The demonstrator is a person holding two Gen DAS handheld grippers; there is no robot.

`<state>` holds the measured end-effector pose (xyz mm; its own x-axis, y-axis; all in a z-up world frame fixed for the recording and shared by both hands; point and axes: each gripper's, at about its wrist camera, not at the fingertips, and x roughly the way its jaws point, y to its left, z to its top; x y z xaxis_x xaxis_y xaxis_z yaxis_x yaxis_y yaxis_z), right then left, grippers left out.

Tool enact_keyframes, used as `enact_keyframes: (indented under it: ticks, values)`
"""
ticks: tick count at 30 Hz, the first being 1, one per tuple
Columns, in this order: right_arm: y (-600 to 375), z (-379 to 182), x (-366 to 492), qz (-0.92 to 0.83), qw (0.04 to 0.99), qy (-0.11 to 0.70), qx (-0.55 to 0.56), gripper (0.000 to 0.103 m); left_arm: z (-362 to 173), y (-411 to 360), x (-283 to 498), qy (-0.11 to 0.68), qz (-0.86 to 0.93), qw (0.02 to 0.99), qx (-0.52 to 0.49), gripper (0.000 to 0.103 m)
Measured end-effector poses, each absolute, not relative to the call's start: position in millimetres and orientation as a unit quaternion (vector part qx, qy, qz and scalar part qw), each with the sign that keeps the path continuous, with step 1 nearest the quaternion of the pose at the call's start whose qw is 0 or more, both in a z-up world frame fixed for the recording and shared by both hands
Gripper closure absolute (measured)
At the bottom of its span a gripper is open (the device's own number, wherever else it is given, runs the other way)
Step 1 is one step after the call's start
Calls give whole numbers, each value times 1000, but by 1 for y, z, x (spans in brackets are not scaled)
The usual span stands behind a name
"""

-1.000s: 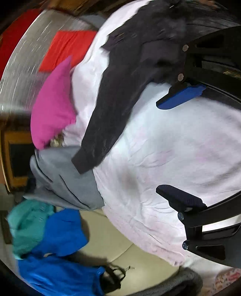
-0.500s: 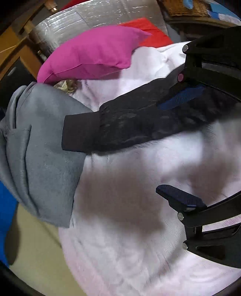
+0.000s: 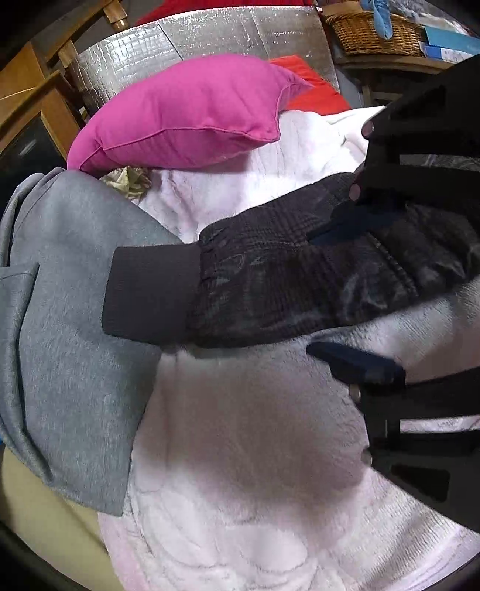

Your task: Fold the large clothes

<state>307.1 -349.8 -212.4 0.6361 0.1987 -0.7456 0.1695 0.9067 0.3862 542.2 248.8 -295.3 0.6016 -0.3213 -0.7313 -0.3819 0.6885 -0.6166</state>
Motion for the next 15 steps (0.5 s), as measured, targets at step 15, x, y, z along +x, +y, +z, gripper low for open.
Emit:
enact_keyframes:
  ticks: [15]
  values:
    - [-374,-191,296,-16,890,377,254,52,-159,158,507,391,-63,874,-282,98]
